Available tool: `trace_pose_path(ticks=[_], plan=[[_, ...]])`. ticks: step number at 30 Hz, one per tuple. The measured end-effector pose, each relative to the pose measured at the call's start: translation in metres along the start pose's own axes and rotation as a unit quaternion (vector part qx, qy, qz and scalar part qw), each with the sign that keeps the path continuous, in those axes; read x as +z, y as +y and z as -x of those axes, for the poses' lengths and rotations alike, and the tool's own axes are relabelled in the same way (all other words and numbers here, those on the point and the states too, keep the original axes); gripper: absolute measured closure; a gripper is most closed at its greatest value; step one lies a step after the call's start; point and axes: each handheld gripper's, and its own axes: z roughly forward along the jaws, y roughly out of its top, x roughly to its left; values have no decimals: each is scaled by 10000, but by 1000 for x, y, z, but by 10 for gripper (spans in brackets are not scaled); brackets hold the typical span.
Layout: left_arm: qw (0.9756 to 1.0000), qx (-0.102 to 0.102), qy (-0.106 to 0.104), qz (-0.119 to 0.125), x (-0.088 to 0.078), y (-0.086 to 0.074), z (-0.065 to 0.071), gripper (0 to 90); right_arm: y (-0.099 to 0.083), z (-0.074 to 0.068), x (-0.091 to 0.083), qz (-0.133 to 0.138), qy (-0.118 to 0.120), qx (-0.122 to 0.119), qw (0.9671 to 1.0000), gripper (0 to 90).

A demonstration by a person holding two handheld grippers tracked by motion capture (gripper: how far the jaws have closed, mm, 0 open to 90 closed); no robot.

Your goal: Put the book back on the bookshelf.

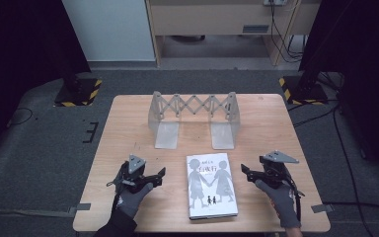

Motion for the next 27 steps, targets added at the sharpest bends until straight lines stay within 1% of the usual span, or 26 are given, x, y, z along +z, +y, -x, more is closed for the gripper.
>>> trace_pose_path(ticks=[3,6,7,9,11,14,15,16,17,19,21,25,27], plan=[[9999,78,-104,-25,2,0,8,143,-1,-5,3,-30,122,-34,9999,181],[9997,102,-201,-30,6,0,16,143,-2,-11,6,-44,213,-74,9997,189],[9996,137,-233,-50,7,1,18,142,-2,-12,7,-23,255,-98,9996,193],[9994,164,-284,-60,10,1,23,141,-3,-16,9,-16,334,-94,9994,199],[9993,175,-330,-88,13,0,28,141,-4,-20,11,-38,368,-136,9992,203],[9989,255,-383,-127,17,0,35,141,-6,-24,13,-32,415,-84,9991,208],[9989,255,-383,-127,17,0,35,141,-6,-25,13,-28,423,-107,9990,210],[9986,296,-403,-165,19,-1,39,141,-7,-26,14,-34,440,-90,9990,211],[9985,289,-419,-186,21,-1,41,141,-7,-26,15,-41,464,-112,9989,216],[9982,290,-478,-211,24,-2,46,141,-8,-28,16,-45,544,-79,9985,234],[9977,349,-518,-255,27,-3,50,141,-9,-30,17,-40,581,-38,9983,242],[9965,451,-612,-333,32,-6,60,137,-11,-34,19,-85,647,-58,9978,259],[9961,517,-623,-361,34,-8,64,137,-11,-36,21,-89,684,-55,9976,273]])
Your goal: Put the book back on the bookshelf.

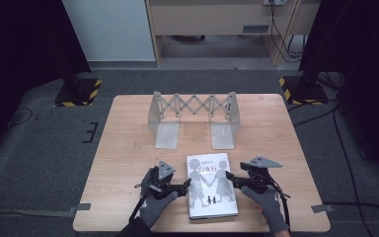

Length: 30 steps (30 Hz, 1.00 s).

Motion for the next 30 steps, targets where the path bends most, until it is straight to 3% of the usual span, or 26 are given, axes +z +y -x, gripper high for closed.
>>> trace_pose_path(ticks=[11,23,30], plan=[[9999,32,-161,-28,8,-2,10,129,-4,-10,12,-204,174,-121,9996,283],[9991,-66,-424,67,17,-2,14,99,-6,-14,23,-240,371,19,9990,250],[9973,-164,-709,95,24,-3,14,91,-6,-10,28,-247,508,176,9983,231]])
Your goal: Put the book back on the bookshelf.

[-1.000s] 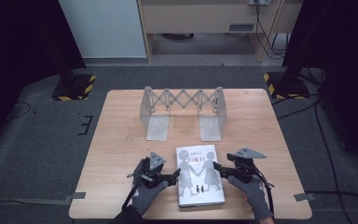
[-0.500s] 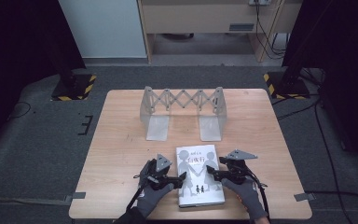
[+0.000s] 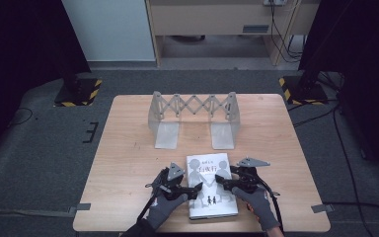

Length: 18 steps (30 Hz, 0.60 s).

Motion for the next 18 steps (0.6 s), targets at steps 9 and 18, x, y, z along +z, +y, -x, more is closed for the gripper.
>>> trace_pose_path(ticks=[9,18], plan=[[9998,-49,-69,165,-2,0,0,91,6,-3,-7,276,30,-92,9996,253],[9996,-90,-89,247,-5,-1,-1,90,12,-8,-3,660,130,-38,9977,251]])
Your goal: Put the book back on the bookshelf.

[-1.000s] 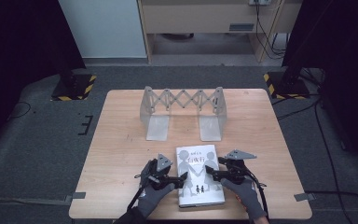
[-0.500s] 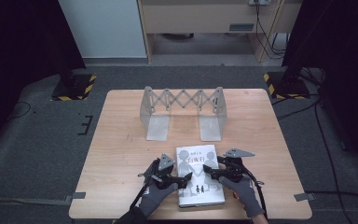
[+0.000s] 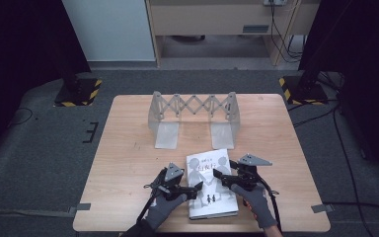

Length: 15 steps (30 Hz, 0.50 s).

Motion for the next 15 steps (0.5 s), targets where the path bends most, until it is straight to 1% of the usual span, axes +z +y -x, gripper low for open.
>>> trace_pose_path(ticks=[1,3,5,9,10,11,15], plan=[[10000,-2,4,0,0,0,0,90,0,0,1,1,-14,-42,10000,253],[10000,-12,4,4,0,0,0,90,0,-1,1,17,-32,-27,10000,262],[10000,-6,6,12,0,0,0,90,0,-1,1,-16,20,-8,10000,295],[10000,-16,-3,5,0,0,0,89,0,-2,2,-48,79,69,9999,309],[10000,-8,8,4,0,0,0,88,-1,-2,5,-86,131,161,9997,309],[10000,4,23,2,0,0,0,88,-1,-3,6,-124,140,183,9997,306],[10000,-2,30,13,-1,0,0,88,-1,-3,8,-140,88,248,9996,324]])
